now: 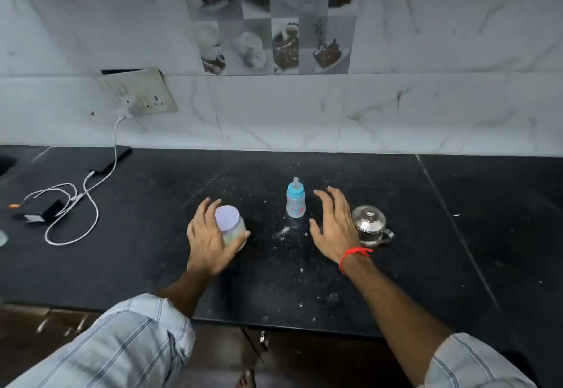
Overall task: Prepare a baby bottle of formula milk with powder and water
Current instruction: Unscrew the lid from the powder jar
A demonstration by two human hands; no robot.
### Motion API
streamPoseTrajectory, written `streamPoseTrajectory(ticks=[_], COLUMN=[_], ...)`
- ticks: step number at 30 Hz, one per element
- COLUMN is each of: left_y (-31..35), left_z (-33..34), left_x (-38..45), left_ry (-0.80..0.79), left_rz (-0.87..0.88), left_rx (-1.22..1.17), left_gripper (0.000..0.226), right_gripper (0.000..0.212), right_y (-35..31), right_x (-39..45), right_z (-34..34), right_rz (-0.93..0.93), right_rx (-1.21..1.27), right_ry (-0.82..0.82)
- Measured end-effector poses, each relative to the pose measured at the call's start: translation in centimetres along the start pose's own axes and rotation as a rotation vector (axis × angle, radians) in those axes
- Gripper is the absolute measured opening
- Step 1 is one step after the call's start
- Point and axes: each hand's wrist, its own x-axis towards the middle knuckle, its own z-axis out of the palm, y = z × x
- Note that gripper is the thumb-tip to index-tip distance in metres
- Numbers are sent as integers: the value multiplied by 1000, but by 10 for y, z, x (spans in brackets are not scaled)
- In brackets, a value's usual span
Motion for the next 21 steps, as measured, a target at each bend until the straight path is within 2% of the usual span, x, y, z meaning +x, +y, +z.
streamPoseTrajectory(ticks=[6, 12, 17, 21], left_y=[-36, -52, -42, -28], left_z=[13, 27, 31, 39], left_x=[13, 19, 21, 21], left_ry=[-116, -208, -265, -421], left_rz=[-155, -245, -204, -94], left_rx=[-124, -388, -503, -547], left_gripper=[119, 110, 102, 103], right_gripper=[69, 66, 58, 67], right_y=[-6, -20, -44, -69], right_x=[2, 9, 10, 10], right_z=[19, 31, 44, 53], right_rz=[81, 126, 126, 128], right_rx=[52, 97, 159, 213], right_ry=[-34, -25, -12, -85])
